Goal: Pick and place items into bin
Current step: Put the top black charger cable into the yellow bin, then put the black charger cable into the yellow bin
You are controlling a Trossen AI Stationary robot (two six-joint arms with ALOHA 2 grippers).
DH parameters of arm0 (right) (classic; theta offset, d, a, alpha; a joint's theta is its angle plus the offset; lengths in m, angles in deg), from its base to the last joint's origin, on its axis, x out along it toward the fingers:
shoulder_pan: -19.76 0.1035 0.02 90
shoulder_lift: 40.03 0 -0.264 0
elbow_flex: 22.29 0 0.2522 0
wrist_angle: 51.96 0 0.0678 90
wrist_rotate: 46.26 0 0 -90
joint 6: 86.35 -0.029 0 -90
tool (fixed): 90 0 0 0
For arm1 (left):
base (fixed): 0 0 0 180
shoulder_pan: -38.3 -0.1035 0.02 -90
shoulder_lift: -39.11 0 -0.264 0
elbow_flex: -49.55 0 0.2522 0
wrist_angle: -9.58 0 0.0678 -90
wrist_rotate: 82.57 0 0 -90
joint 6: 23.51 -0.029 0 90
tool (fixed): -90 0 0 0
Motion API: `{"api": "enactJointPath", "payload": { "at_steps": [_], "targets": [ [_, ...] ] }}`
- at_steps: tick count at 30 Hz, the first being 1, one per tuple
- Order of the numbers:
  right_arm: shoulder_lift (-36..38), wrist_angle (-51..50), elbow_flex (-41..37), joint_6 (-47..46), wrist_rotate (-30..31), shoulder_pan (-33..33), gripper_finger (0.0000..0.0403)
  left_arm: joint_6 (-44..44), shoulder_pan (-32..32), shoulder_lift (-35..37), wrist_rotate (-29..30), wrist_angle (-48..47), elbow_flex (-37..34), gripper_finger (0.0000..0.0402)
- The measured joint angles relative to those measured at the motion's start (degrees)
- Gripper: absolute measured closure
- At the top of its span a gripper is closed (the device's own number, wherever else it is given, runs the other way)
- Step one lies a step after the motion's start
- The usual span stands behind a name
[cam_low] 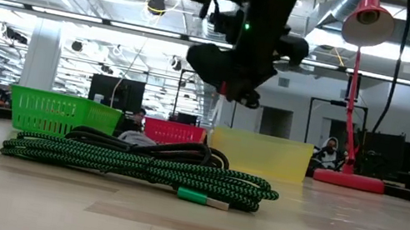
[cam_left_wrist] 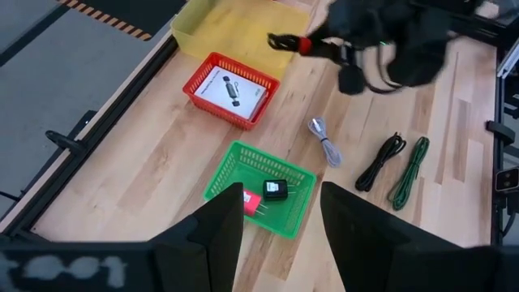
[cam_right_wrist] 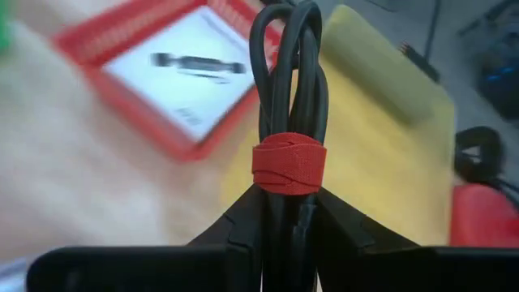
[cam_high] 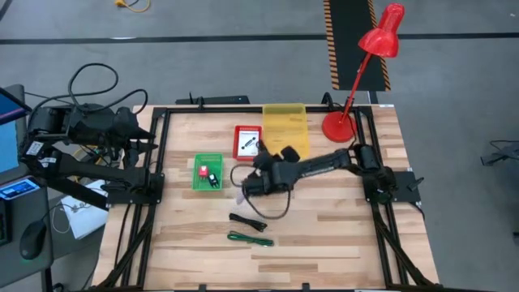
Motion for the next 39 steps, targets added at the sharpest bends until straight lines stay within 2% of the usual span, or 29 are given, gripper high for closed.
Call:
{"api": "enactJointPath", "payload": {
  "at_steps": [6,9,15,21,25,29,35,39],
  "targets": [
    [-0.1,-1.3,-0.1,6.6,-1.4,-8.0,0.0336,0.4,0.0,0.0,0.0,0.0,0.0,0.0248],
    [-0.1,-1.4,-0.1,7.7,-3.4,-11.8,0.0321,0.0,0.0,0.0,0.0,0.0,0.0,0.0248],
    [-0.1,-1.5,-0.1,8.8,-4.0,-16.3,0.0256,0.1,0.0,0.0,0.0,0.0,0.0,0.0248],
    [-0.1,-1.3,-0.1,9.5,-6.5,-16.6,0.0189,0.3,0.0,0.0,0.0,0.1,0.0,0.0248],
    [-0.1,-0.9,-0.1,8.2,-6.8,-12.8,0.0173,0.3,0.0,0.0,0.0,0.1,0.0,0.0248],
    [-0.1,2.4,-0.1,7.3,-7.3,-5.6,0.0178,0.3,0.0,0.0,0.0,0.1,0.0,0.0248],
    [-0.3,14.4,0.0,9.0,-13.0,6.0,0.0197,0.3,0.0,0.0,0.0,0.1,0.0,0.0248],
    [-0.5,22.3,0.0,10.1,-14.6,12.4,0.0207,0.3,0.0,0.0,0.0,0.1,0.0,0.0248]
  ]
}}
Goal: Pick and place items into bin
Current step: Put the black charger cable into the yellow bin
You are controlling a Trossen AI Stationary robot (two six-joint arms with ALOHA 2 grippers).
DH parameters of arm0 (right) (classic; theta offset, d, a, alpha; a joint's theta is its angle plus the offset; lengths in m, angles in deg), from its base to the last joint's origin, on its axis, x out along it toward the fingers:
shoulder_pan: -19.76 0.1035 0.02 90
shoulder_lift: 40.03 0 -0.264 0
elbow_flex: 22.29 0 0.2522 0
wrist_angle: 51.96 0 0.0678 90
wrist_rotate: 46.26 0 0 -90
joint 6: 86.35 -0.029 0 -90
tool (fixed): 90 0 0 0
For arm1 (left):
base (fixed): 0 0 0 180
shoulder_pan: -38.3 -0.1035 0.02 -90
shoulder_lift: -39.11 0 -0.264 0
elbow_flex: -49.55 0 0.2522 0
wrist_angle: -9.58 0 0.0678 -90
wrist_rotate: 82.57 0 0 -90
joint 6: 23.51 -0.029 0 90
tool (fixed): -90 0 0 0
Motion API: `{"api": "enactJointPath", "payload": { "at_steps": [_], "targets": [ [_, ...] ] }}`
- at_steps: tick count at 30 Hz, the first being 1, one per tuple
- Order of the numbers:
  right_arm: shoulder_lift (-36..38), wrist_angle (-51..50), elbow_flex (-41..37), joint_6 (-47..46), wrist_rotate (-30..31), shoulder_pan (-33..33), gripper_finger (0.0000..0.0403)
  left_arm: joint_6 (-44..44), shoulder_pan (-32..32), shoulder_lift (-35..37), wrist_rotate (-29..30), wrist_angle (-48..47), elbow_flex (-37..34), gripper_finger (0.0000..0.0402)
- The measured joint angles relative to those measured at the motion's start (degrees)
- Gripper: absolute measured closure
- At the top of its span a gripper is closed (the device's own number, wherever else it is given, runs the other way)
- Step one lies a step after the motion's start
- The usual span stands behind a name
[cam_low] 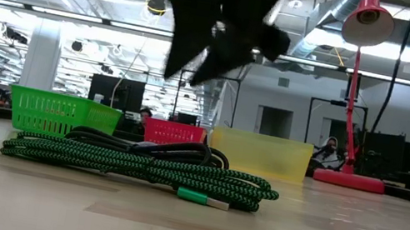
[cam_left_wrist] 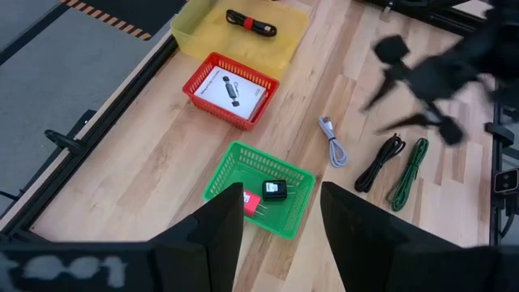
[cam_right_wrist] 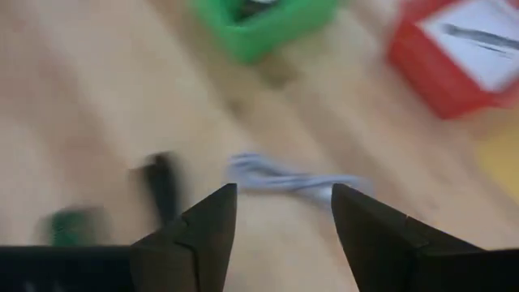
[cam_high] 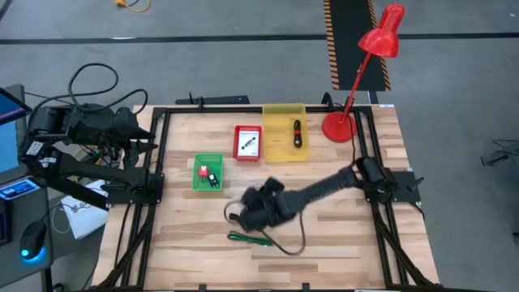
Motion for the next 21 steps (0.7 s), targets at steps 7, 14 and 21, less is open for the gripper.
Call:
{"api": "enactJointPath", "payload": {
  "at_steps": [7,14,21],
  "targets": [
    [0.0,8.5,-1.9,5.9,-1.2,5.9,0.022,0.0,0.0,0.0,0.0,0.0,0.0,0.0248],
    [-0.1,17.5,-7.6,6.3,-1.1,6.6,0.0225,0.0,0.0,0.0,0.0,0.0,0.0,0.0248],
    [-0.1,26.3,-13.2,6.6,-2.9,6.6,0.0227,0.0,0.0,0.0,0.0,0.0,0.0,0.0248]
  ]
}}
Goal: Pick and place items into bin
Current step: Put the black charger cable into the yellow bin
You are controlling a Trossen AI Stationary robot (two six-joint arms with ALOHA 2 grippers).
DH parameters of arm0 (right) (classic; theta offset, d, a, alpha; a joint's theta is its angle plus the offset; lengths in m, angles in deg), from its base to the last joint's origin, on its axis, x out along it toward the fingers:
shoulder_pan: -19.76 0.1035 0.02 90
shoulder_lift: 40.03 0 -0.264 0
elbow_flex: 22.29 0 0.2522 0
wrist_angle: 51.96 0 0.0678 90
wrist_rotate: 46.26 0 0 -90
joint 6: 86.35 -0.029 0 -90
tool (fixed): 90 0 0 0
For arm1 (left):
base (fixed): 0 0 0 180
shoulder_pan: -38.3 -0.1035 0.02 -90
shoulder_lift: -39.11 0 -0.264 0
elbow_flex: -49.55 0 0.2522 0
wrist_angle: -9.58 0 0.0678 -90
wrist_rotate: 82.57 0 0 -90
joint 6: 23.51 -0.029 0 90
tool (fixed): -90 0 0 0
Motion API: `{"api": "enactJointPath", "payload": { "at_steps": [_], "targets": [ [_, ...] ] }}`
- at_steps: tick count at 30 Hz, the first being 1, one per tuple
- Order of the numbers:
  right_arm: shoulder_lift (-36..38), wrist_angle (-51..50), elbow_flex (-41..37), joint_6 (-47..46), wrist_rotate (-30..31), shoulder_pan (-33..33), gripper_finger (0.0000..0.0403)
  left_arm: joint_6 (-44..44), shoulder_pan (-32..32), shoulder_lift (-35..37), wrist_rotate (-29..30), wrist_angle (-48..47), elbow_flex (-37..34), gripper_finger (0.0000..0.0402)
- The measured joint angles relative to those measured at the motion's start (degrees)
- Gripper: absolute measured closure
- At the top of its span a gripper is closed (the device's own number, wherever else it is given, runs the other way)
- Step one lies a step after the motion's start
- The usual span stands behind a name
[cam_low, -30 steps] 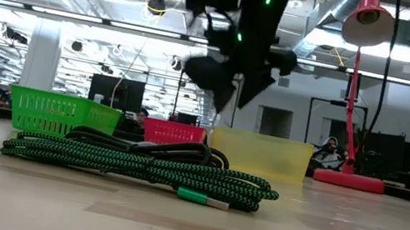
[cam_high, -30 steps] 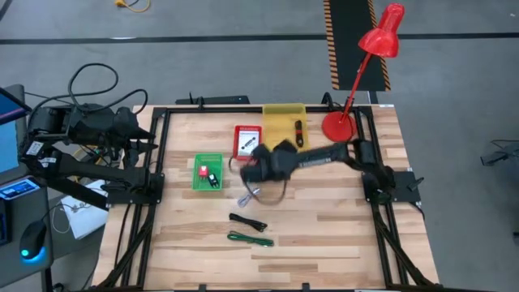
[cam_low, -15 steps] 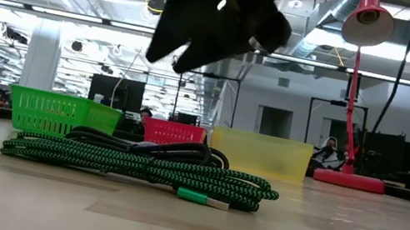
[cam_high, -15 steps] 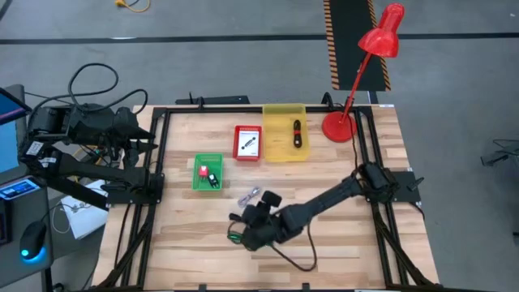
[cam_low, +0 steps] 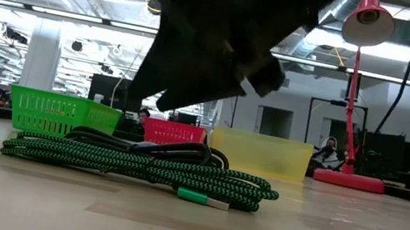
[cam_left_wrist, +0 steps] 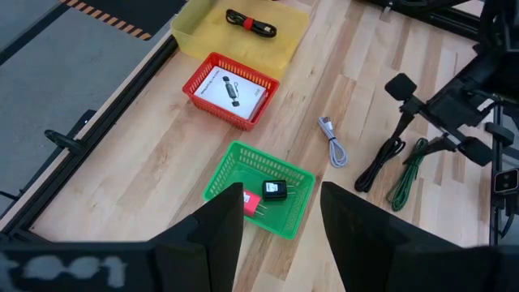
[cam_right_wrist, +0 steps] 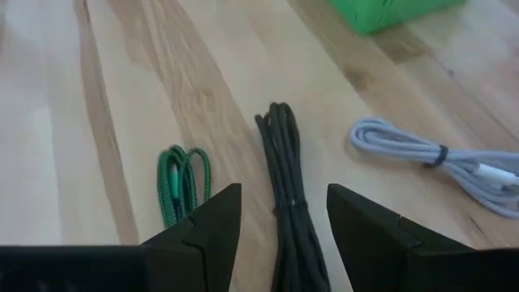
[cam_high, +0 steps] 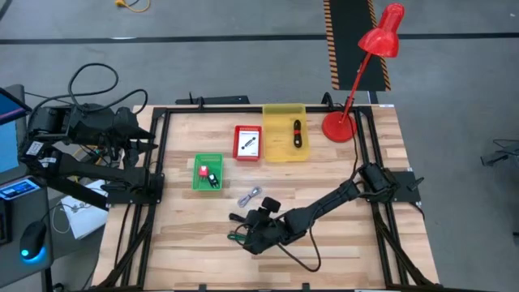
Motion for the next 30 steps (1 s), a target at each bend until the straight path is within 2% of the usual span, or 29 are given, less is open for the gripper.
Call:
{"api": "enactJointPath", "payload": {
  "at_steps": [15,30],
  "targets": [
    [0.0,1.4,-5.3,-3.1,-2.1,-0.8,0.0233,0.0,0.0,0.0,0.0,0.0,0.0,0.0248],
    [0.0,9.4,-10.0,-5.1,-2.7,-1.2,0.0234,0.0,0.0,0.0,0.0,0.0,0.0,0.0248]
  ]
}}
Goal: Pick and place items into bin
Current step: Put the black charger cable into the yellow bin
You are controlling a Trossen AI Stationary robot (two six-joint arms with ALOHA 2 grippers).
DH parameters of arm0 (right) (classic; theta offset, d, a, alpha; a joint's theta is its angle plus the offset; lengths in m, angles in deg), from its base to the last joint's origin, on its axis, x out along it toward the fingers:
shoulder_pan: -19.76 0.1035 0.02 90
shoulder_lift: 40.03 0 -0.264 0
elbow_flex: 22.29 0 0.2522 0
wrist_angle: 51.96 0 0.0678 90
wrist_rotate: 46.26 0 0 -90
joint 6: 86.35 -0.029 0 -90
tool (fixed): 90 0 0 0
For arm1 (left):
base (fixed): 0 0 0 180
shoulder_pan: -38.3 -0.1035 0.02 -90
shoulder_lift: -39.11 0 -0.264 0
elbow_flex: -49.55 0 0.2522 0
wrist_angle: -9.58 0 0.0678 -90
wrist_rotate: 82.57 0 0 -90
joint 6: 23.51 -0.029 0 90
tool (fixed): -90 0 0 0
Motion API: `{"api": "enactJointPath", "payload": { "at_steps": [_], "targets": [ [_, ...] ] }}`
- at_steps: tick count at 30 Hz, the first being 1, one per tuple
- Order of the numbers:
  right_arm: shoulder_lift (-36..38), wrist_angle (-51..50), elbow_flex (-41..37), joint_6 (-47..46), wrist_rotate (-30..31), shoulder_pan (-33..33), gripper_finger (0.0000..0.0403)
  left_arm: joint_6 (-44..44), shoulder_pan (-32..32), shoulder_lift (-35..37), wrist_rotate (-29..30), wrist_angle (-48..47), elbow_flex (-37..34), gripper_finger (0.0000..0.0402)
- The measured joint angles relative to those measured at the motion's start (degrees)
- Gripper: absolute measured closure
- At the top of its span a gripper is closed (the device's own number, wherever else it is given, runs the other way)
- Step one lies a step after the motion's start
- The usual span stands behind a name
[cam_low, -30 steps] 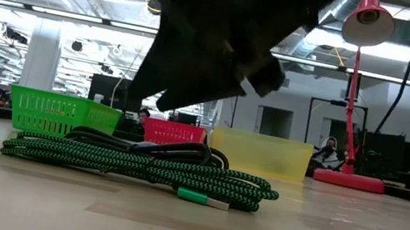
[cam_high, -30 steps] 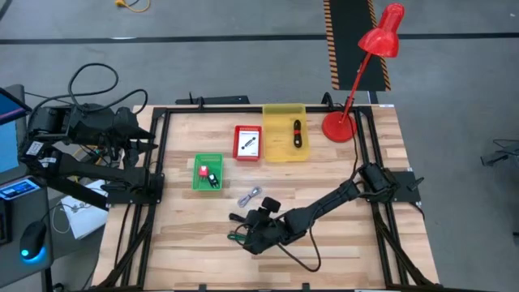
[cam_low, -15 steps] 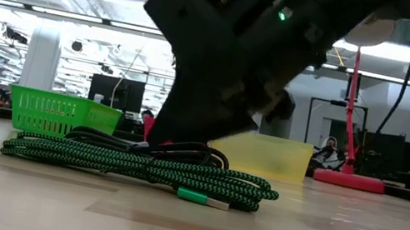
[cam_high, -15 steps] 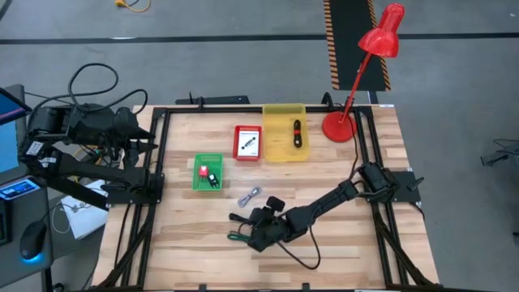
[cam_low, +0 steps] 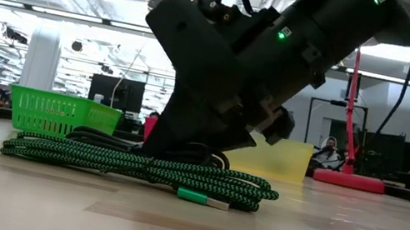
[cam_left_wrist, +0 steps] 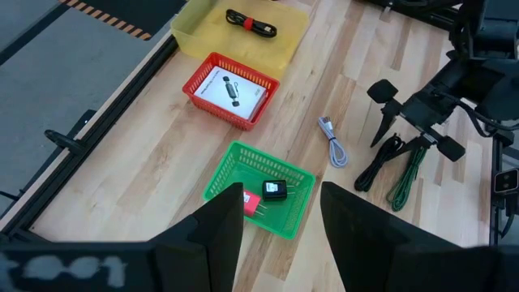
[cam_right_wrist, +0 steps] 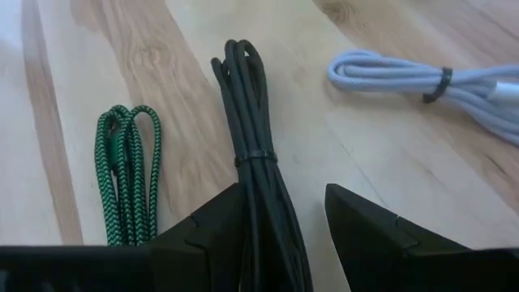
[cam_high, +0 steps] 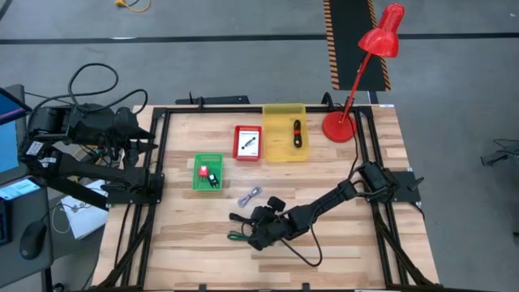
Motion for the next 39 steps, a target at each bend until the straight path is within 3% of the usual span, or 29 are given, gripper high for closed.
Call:
{"api": "enactJointPath", "payload": {
  "at_steps": [15,31,39],
  "targets": [
    [0.0,-0.5,-0.5,-1.0,0.0,0.0,0.0239,0.0,0.0,0.0,0.0,0.0,0.0,0.0248],
    [0.0,-0.4,-0.4,-1.0,0.2,0.0,0.034,0.0,0.0,0.0,0.0,0.0,0.0,0.0248],
    [0.0,1.8,-0.4,-0.5,0.0,0.0,0.0349,0.0,0.0,0.0,0.0,0.0,0.0,0.0248]
  ]
}}
